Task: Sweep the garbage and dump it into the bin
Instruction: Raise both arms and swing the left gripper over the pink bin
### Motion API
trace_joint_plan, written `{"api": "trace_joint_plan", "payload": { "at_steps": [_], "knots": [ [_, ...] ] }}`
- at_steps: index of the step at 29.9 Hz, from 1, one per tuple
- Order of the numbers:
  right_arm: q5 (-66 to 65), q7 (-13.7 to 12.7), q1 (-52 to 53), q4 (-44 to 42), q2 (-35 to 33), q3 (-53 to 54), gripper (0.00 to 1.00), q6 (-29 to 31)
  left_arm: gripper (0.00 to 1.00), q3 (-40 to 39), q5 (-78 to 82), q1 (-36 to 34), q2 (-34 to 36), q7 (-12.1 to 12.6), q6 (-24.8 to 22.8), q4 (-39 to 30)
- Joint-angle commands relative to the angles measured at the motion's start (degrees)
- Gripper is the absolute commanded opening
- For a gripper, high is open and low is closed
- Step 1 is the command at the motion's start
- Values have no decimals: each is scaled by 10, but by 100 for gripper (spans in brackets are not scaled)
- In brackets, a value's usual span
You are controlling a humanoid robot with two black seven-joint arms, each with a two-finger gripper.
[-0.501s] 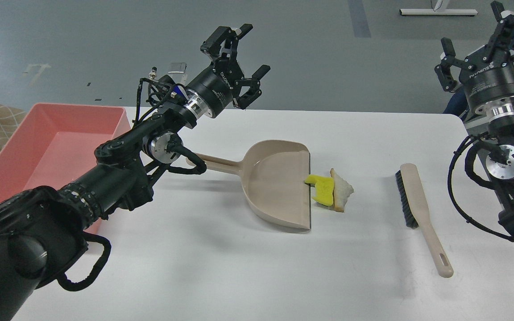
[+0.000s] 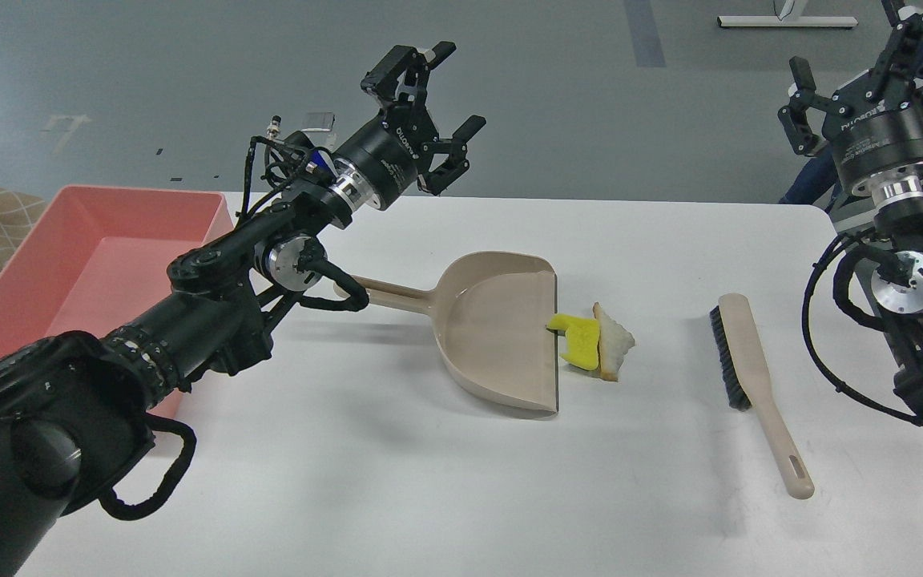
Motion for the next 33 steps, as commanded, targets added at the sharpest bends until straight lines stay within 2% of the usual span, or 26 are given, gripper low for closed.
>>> {"api": "trace_joint_plan", "payload": {
  "at_steps": [1,9,24,33],
  "knots": [
    [-1,0,4,-3,-1,-10,100,0,98,0,1,-17,17,4,0,4],
    [-1,0,26,-5,-2,-49,100,0,98,-1,0,-26,40,4,0,10],
    [0,6,35,-6,1,-53,100,9,98,-1,2,-29,38,3,0,11],
    [0,6,31,-8,26,-62,100,6,98,-14,-5,-25,25,2,0,9]
  ]
}}
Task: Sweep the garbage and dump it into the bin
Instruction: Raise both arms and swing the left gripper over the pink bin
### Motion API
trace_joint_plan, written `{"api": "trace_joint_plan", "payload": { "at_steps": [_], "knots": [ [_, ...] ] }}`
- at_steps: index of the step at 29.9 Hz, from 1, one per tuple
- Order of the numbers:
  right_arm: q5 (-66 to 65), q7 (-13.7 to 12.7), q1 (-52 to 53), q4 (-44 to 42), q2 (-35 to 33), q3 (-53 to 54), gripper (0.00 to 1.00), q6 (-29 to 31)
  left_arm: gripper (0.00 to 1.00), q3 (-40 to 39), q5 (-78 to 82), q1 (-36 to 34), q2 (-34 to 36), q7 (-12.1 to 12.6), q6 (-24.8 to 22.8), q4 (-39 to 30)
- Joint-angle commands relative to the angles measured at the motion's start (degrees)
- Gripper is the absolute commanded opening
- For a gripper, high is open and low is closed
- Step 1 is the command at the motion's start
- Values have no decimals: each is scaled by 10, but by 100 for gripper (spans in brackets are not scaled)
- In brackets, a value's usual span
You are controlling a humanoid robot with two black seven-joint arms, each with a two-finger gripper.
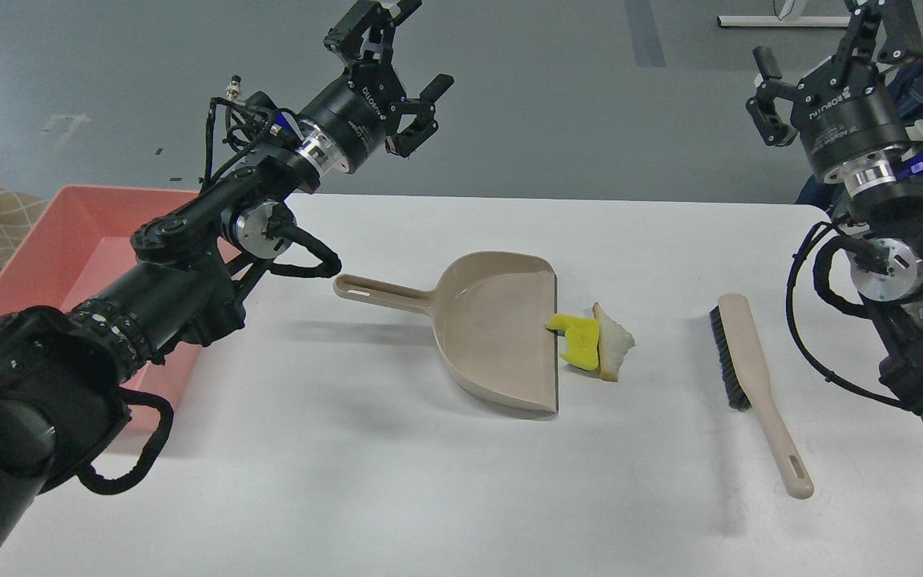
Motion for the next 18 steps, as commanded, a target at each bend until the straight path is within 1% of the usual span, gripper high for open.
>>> {"api": "trace_joint_plan", "payload": {
  "at_steps": [1,6,16,18],
  "knots": [
    [0,0,1,-1,4,-8,100,-3,98,-4,-4,0,-3,0,0,-1],
    [0,-2,3,-2,4,-9,100,-4,98,-40,-2,1,-5,0,0,0],
    [-1,-5,7,-1,3,-36,100,-6,99,-29,4,0,-3,2,0,-7],
    [-1,-5,7,-1,2,-37,100,-6,99,-28,5,0,-5,9,0,-8]
  ]
}}
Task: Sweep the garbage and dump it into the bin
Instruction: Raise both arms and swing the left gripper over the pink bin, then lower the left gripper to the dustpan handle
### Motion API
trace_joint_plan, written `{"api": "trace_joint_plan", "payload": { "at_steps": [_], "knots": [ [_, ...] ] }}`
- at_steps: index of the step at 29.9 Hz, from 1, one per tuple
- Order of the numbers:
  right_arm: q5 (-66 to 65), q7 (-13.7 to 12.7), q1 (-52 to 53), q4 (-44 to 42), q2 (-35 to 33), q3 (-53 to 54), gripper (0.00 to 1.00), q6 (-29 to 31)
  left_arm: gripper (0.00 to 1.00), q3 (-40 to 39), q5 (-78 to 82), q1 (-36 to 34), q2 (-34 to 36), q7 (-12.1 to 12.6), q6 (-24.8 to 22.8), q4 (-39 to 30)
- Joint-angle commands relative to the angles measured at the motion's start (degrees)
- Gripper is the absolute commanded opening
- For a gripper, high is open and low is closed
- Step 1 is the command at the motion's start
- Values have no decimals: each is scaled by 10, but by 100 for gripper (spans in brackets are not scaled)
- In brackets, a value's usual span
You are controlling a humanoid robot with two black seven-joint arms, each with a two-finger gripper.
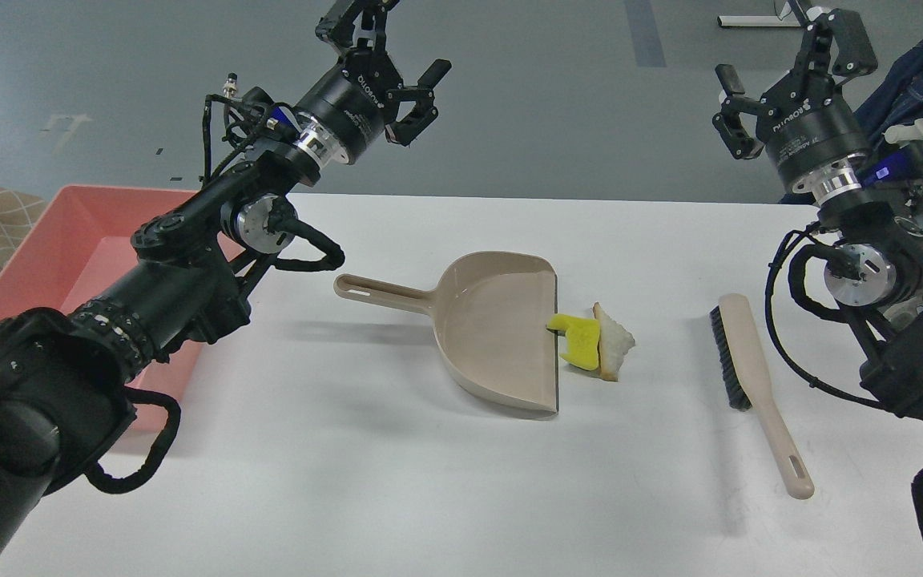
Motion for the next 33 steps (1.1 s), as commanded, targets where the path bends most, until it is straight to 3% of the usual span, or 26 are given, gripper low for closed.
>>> {"api": "trace_joint_plan", "payload": {
  "at_steps": [1,6,13,20,28,33],
  "knots": [
    [0,1,0,1,-1,-2,100,-1,99,2,1,-1,-2,13,0,-4],
    [0,1,0,1,-2,-2,100,-3,99,19,22,-6,21,17,7,-39],
    [0,1,0,1,-4,-2,100,-3,99,122,39,-3,166,49,71,-232],
    [0,1,0,1,-4,-2,100,-4,99,168,54,17,319,48,102,-403],
    [0,1,4,1,0,-3,100,-14,99,193,236,108,484,50,199,-642],
    [0,1,4,1,2,-4,100,-16,99,193,315,164,504,52,255,-670]
  ]
}}
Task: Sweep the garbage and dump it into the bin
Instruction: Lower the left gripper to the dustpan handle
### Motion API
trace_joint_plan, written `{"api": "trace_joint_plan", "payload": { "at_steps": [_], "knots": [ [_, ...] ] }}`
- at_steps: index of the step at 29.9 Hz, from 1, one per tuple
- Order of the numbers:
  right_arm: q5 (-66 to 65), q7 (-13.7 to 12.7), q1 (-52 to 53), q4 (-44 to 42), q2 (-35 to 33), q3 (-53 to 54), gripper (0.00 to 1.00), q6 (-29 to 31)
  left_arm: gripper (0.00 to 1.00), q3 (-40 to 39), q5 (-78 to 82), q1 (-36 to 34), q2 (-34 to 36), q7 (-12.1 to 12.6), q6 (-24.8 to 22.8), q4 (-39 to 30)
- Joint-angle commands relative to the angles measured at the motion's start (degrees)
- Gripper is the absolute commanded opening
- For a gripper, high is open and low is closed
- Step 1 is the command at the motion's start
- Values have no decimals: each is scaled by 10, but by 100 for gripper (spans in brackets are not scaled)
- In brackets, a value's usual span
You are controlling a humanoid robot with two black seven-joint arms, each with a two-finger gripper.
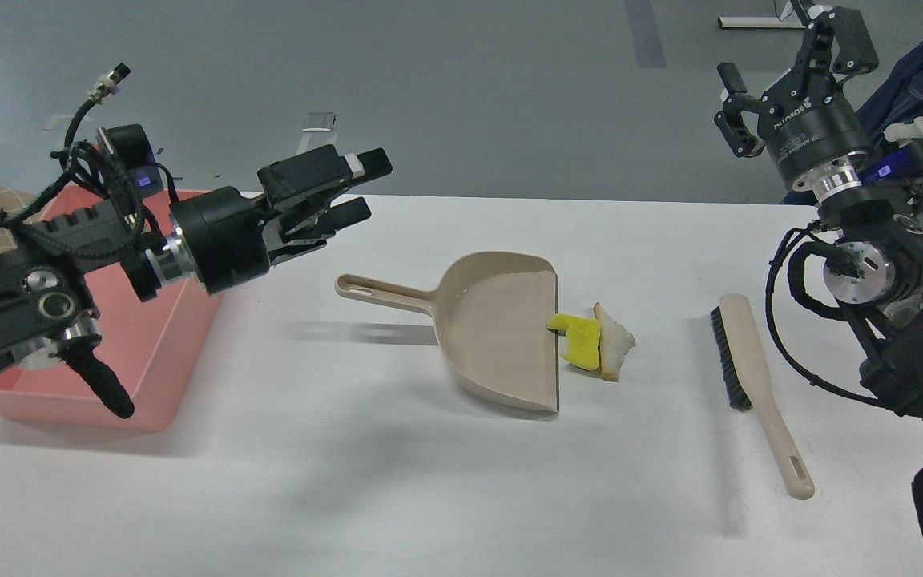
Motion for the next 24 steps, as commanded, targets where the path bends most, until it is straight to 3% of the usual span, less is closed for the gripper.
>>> {"api": "trace_joint_plan", "payload": {
  "at_steps": [1,9,17,24],
  "knots": [
    [0,0,1,0,1,-1,100,-2,99,0,61,34,7,2,38,-10],
    [-2,0,1,0,1,-2,100,-6,99,0,184,131,-62,27,85,30],
    [-11,3,1,2,-10,-14,100,-36,99,4,186,133,-170,34,89,139],
    [-9,10,-8,6,-28,-20,100,-43,99,5,186,141,-214,36,92,196]
  ]
}}
